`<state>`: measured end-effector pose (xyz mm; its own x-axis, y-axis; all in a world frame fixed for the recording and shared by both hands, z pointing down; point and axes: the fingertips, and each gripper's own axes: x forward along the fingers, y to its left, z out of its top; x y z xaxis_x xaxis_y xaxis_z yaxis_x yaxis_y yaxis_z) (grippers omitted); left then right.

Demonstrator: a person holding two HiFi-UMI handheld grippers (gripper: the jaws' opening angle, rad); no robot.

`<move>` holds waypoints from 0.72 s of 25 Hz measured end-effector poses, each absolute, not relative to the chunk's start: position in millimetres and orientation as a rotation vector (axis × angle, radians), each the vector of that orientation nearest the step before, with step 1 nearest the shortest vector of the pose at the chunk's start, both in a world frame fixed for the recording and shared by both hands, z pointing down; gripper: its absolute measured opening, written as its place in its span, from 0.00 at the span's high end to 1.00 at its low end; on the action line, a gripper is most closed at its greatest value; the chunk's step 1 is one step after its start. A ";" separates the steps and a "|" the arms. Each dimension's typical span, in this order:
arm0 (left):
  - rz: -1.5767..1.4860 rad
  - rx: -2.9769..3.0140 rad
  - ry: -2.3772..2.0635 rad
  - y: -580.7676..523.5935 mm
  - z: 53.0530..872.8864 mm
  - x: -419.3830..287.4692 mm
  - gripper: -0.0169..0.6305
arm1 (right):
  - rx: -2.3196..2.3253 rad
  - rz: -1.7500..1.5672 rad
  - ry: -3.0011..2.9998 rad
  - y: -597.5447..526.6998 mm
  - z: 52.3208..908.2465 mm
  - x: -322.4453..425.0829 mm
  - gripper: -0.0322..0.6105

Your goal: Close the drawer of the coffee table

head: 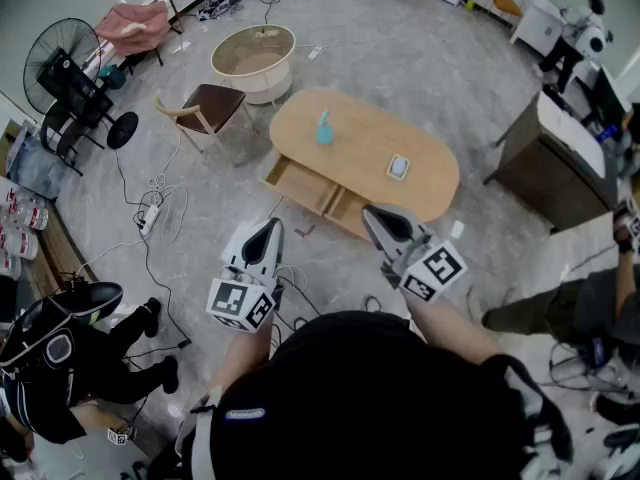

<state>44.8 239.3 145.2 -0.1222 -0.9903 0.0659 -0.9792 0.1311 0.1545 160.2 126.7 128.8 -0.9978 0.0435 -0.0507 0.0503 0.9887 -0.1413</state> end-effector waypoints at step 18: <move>-0.176 1.992 -2.260 242.5 139.3 49.5 0.96 | 0.074 -0.218 3.032 130.3 123.3 164.7 0.93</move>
<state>49.5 242.5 139.3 -0.1242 -0.9921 0.0159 -0.9777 0.1250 0.1686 164.7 130.3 123.3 -0.9937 0.0412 -0.1038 0.0556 0.9886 -0.1400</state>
